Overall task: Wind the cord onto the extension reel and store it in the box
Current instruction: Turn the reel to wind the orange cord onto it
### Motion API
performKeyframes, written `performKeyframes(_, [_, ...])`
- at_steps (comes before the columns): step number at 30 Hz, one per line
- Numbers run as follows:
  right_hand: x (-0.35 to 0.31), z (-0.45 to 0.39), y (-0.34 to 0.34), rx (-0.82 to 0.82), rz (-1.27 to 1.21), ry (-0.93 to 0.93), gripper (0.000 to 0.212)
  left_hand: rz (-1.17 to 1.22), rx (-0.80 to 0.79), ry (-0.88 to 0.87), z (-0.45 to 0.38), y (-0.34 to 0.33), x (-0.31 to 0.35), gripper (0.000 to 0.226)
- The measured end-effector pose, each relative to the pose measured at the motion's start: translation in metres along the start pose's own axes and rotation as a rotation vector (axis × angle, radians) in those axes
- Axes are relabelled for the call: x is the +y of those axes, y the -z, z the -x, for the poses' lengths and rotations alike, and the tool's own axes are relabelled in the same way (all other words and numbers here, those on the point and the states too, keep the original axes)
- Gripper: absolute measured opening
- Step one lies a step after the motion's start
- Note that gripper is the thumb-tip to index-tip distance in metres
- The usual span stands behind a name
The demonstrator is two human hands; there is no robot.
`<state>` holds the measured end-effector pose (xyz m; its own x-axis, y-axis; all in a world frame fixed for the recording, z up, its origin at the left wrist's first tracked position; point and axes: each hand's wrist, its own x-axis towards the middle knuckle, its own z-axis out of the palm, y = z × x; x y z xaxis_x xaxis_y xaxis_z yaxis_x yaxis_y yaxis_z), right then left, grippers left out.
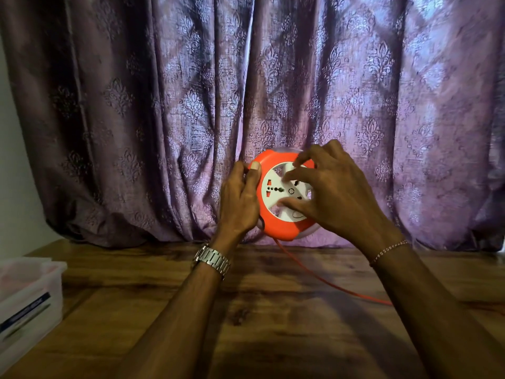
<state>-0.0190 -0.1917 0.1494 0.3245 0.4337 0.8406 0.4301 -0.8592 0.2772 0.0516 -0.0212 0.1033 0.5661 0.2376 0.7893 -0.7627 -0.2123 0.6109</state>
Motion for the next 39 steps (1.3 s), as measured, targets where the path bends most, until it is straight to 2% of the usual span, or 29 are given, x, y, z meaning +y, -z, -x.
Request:
performKeyframes(2, [0.003, -0.001, 0.003, -0.032, -0.020, 0.081, 0.014, -0.008, -0.001, 0.001, 0.001, 0.000, 0.000, 0.039])
performKeyframes(5, [0.002, 0.000, 0.002, -0.234, -0.018, 0.114, 0.040, -0.022, -0.002, -0.004, 0.001, -0.001, -0.002, 0.034])
performKeyframes(8, [0.001, 0.001, 0.000, -0.307, 0.006, 0.128, 0.043, -0.014, 0.001, -0.003, 0.001, -0.001, -0.003, 0.034])
performKeyframes(12, [0.001, 0.003, 0.003, -0.299, 0.092, 0.132, 0.038, -0.010, -0.002, 0.005, 0.001, 0.000, -0.006, 0.039])
performKeyframes(15, [-0.002, 0.004, 0.004, -0.285, 0.148, 0.134, 0.047, -0.021, -0.002, 0.011, 0.000, 0.002, -0.005, 0.037])
performKeyframes(18, [-0.007, 0.004, 0.005, -0.254, 0.164, 0.131, 0.040, -0.030, -0.005, 0.014, 0.000, 0.004, -0.002, 0.037])
performKeyframes(21, [-0.008, 0.005, 0.001, -0.253, 0.184, 0.093, 0.049, -0.059, -0.006, 0.007, 0.000, 0.005, -0.001, 0.037])
performKeyframes(25, [-0.004, 0.005, -0.005, -0.254, 0.186, 0.001, 0.054, -0.038, 0.008, 0.006, 0.000, 0.004, 0.000, 0.041])
performKeyframes(29, [-0.008, 0.005, -0.008, -0.065, 0.109, -0.237, 0.067, -0.038, 0.001, -0.010, 0.000, 0.001, 0.001, 0.039])
performKeyframes(31, [-0.010, 0.006, -0.010, -0.019, 0.119, -0.277, 0.072, -0.040, -0.004, -0.013, 0.000, 0.001, 0.001, 0.035])
performKeyframes(36, [-0.005, 0.004, -0.006, 0.011, 0.136, -0.139, 0.063, -0.039, -0.002, -0.016, 0.000, 0.000, 0.001, 0.031])
performKeyframes(39, [-0.002, 0.000, -0.001, -0.006, 0.002, 0.015, 0.034, -0.035, 0.005, -0.020, -0.001, 0.001, 0.000, 0.033])
